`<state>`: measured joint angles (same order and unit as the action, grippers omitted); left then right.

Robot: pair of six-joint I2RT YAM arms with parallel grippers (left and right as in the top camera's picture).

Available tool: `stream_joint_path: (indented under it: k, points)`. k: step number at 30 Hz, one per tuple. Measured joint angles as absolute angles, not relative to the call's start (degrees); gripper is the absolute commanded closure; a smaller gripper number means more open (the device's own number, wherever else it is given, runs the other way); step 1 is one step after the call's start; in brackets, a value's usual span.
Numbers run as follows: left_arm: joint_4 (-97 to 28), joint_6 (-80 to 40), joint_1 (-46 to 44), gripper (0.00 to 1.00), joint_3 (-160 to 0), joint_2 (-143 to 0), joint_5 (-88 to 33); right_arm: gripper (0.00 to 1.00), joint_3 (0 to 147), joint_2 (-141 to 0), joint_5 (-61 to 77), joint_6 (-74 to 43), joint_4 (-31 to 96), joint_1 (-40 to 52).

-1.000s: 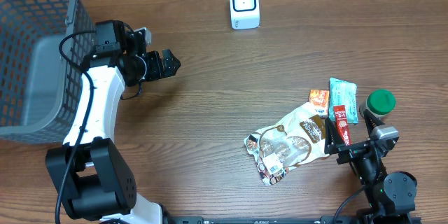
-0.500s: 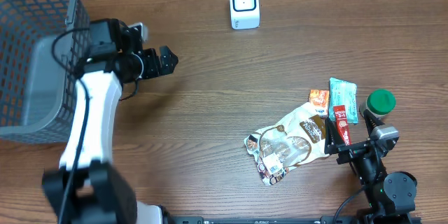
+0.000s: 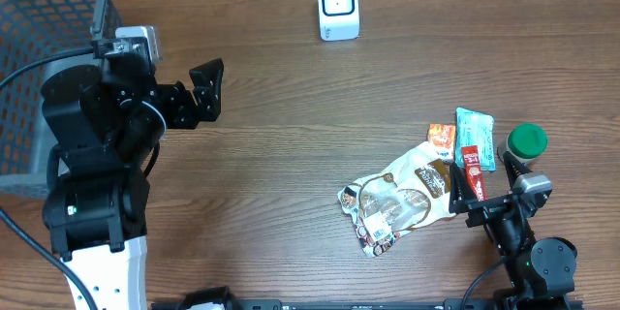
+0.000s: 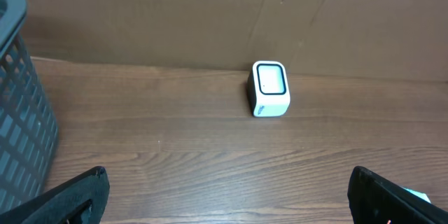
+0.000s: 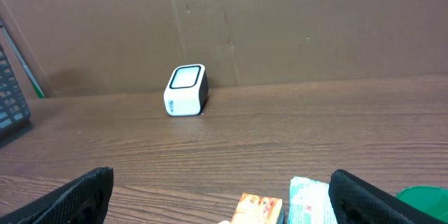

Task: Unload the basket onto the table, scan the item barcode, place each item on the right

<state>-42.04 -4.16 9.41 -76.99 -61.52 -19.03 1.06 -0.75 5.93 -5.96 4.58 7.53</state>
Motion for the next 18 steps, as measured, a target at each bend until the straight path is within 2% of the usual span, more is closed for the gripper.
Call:
stream_joint_path:
  k: [12, 18]
  points:
    - [-46.8, -4.2, 6.4, 0.00, -76.3, -60.3, -19.0, 0.00, 1.1, -0.8, 6.0, -6.0, 4.6, 7.5]
    - [-46.8, -4.2, 4.6, 0.00, -70.3, -54.4, -19.0, 0.00, 1.1, -0.8, 6.0, -6.0, 4.6, 7.5]
